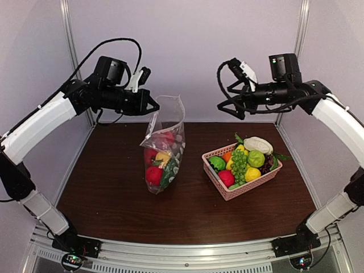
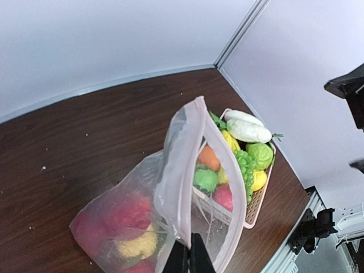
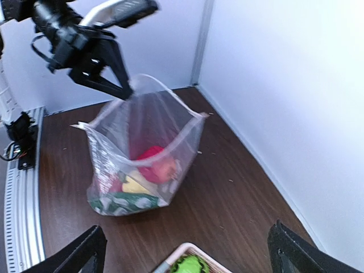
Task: Place the food in the zip-top bag and seal the zipper
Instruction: Place the fake fruit in the zipper food storage bag, then pick up the fake vegetable from the bin.
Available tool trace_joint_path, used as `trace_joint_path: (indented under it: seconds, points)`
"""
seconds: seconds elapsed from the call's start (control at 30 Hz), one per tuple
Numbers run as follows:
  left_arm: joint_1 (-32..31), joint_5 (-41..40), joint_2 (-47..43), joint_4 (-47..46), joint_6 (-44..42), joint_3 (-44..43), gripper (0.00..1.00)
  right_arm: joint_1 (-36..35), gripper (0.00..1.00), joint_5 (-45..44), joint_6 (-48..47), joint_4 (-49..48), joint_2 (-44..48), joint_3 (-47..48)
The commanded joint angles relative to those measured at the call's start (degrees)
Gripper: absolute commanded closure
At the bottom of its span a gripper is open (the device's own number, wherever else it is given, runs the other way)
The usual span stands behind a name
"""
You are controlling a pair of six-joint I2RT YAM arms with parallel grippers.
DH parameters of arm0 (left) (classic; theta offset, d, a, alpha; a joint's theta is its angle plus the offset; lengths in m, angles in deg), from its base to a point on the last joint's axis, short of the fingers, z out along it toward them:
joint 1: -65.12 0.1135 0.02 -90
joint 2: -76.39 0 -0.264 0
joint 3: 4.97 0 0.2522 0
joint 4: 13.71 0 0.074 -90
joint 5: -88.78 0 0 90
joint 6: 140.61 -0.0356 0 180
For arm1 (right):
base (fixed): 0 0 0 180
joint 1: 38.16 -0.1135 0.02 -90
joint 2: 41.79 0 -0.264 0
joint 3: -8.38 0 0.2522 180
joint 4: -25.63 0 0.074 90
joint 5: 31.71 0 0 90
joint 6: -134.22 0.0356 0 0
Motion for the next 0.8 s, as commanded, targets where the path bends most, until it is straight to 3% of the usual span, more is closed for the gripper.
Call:
trace_joint_path:
  seconds: [0.0, 0.17, 0.77]
  points:
    - [-0.2, 6.1, 6.6, 6.1, -5.2, -7.0, 1.0, 10.3, 0.02, -4.9, -0.1, 1.5, 2.2, -8.3]
    - [-0.8, 7.8, 9.8, 6.3, -5.3, -3.1, 1.0, 13.3, 0.07, -16.6, -4.0, 4.7, 2.9, -16.1]
    - [-1.9, 10.6, 9.9, 4.6, -5.4, -0.8, 1.0, 13.8, 0.14, -26.8, -8.5, 10.9, 2.7, -26.2]
